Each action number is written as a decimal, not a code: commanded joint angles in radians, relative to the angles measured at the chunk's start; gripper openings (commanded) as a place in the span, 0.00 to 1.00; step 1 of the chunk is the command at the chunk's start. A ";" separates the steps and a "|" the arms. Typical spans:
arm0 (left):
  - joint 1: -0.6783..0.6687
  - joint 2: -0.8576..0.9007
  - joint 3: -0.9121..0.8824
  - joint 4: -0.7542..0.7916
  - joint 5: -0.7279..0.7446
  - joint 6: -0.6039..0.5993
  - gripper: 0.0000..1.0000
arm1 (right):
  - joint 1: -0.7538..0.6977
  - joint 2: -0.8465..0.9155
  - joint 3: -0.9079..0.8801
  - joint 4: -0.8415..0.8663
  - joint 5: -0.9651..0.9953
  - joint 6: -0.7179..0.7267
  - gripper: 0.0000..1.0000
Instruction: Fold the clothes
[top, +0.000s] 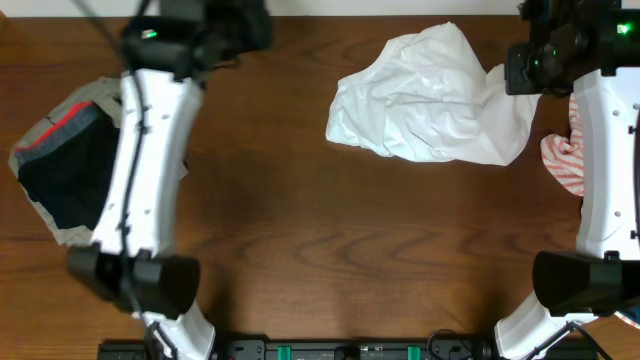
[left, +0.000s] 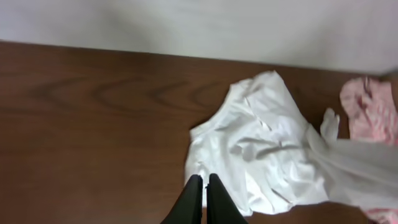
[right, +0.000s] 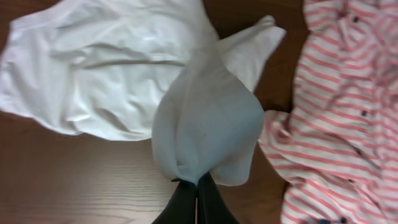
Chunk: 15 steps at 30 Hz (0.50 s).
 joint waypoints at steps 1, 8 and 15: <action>-0.056 0.113 -0.004 0.053 0.105 0.083 0.06 | -0.003 -0.014 0.001 -0.002 0.071 0.026 0.01; -0.154 0.345 -0.004 0.245 0.293 0.085 0.06 | -0.003 -0.014 0.001 -0.002 0.070 0.026 0.01; -0.238 0.510 -0.004 0.328 0.316 0.085 0.06 | -0.003 -0.014 0.001 -0.009 0.070 0.025 0.01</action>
